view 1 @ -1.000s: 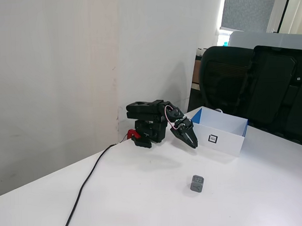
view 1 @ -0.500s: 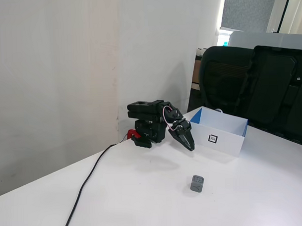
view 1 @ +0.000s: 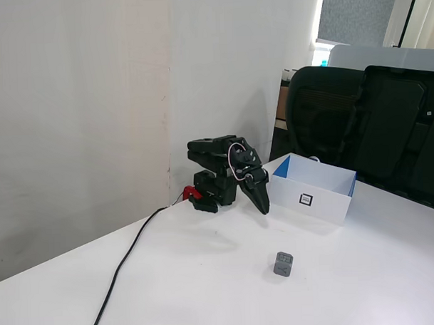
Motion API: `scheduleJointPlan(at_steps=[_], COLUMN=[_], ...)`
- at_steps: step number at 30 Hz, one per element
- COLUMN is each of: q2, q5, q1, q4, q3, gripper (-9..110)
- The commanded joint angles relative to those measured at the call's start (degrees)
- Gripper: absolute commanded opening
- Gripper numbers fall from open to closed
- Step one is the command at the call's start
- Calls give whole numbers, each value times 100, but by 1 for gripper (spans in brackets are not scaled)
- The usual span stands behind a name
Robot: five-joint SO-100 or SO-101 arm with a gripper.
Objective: Grasp the gray block and put it in the box.
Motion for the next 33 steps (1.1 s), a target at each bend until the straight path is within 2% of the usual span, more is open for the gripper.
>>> scheduleJointPlan(at_steps=[1, 9, 15, 19, 29, 33], q2=[-650, -1626, -3902, -5256, -6223, -6565], q5=[281, 281, 272, 281, 1011, 1362], q1=[-369, -694, -914, -976, -1125, -1143], q4=[-123, -149, 316, 853, 1002, 1046], q3=[-712, -1222, -2566, -3507, -4210, -4509], gripper=[0, 0, 0, 8, 13, 19])
